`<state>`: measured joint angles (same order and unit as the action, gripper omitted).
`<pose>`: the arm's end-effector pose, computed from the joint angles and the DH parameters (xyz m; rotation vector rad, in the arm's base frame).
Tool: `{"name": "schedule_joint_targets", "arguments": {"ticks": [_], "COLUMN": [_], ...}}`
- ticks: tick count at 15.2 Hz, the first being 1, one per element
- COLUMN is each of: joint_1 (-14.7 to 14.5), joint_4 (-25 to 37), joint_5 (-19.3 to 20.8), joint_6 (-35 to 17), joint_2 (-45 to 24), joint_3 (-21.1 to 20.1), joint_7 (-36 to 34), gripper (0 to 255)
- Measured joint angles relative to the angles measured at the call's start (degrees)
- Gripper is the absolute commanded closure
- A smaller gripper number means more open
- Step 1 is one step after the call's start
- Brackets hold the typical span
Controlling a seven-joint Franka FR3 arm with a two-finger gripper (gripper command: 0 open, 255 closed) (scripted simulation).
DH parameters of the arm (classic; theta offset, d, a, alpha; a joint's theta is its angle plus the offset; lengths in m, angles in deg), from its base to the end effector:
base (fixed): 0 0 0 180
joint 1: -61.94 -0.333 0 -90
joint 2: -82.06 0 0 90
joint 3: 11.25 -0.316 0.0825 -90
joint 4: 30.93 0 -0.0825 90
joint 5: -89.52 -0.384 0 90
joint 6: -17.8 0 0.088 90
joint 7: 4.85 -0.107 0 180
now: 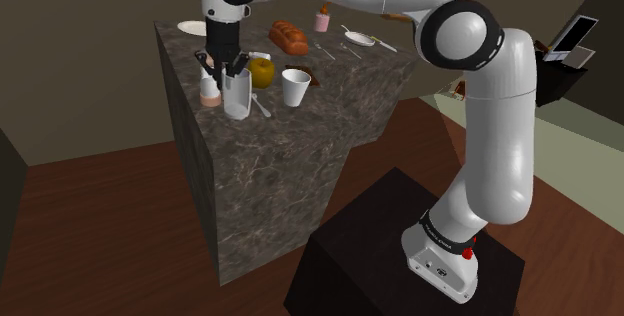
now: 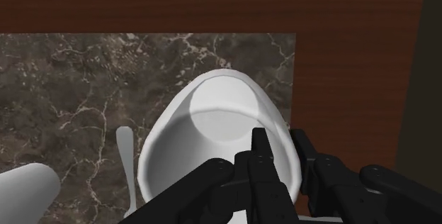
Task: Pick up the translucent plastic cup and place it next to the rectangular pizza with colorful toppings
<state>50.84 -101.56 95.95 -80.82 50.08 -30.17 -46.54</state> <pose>0.6434 0.2964 0.4555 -3.0928 0.3539 0.1100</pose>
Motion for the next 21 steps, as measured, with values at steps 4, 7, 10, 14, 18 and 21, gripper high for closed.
{"name": "schedule_joint_targets", "arguments": {"ticks": [4,7,10,14,18,21], "joint_1": [3.8,7.0,9.8,13.4,16.7,19.1], "joint_4": [-4.0,-6.4,-8.2,-9.9,-9.6,-8.7], "joint_5": [-1.2,-2.1,-2.9,-3.7,-4.2,-4.5], "joint_6": [-0.1,0.2,1.0,1.6,3.2,4.6], "joint_2": [3.9,6.6,9.2,11.5,12.7,13.2], "joint_3": [0.5,1.2,1.9,3.2,4.6,5.7], "joint_7": [3.8,7.4,10.7,15.5,20.2,23.7], "gripper": [255,255,255,255,255,255]}}
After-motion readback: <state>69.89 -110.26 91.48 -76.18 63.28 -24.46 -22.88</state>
